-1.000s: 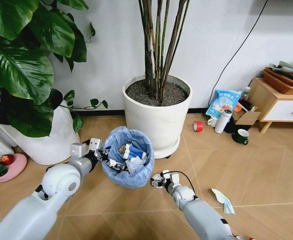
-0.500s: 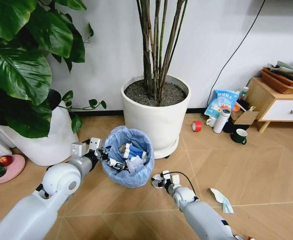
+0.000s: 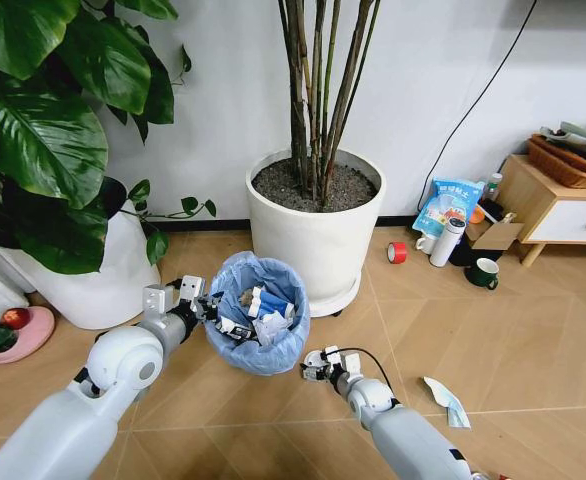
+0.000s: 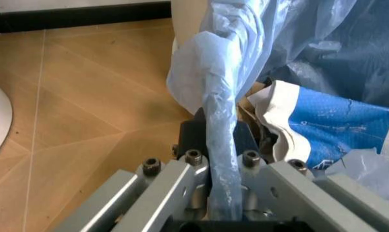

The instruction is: Pick up the trash bin and place the garbage on the floor into it.

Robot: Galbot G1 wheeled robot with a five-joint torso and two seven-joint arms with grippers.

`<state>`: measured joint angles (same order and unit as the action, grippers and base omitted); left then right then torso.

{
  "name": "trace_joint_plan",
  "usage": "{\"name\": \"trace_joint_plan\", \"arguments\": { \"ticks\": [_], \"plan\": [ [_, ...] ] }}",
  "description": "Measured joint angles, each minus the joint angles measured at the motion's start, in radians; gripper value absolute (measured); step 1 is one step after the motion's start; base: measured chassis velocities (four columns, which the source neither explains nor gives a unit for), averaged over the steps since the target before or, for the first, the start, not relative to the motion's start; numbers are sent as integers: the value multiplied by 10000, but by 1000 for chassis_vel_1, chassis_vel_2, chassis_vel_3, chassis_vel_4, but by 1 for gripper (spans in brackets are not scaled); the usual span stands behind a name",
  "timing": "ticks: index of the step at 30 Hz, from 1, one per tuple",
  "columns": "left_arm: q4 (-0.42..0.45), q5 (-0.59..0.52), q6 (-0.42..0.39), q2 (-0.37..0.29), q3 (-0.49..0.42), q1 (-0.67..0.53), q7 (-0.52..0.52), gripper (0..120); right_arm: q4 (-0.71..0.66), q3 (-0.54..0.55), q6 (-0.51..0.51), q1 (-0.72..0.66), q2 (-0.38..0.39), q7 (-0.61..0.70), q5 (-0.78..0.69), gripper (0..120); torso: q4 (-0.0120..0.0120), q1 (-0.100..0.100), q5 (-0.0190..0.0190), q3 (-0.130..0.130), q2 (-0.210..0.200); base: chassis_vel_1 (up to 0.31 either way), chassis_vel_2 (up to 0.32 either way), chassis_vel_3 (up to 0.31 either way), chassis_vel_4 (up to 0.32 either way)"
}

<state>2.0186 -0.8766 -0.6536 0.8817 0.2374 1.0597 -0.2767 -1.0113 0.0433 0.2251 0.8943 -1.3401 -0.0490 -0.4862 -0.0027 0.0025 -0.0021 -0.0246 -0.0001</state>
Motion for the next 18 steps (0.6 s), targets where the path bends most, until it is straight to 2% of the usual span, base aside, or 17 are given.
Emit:
{"name": "trace_joint_plan", "arguments": {
  "ticks": [9,16,18],
  "plan": [
    [2,-1,0,-15,6,4,-18,0,142,37,-83,33,-29,-11,69,99,-1,-2,-3,4,2,0,0,0,0],
    [32,-1,0,8,6,26,-41,0,225,22,-124,-4,-41,-6,105,84,-3,-3,-4,5,2,0,0,0,0],
    [33,-1,0,9,6,23,-44,0,225,14,-137,15,-34,-6,105,76,-1,-3,0,5,3,0,0,0,0]
  ]
}}
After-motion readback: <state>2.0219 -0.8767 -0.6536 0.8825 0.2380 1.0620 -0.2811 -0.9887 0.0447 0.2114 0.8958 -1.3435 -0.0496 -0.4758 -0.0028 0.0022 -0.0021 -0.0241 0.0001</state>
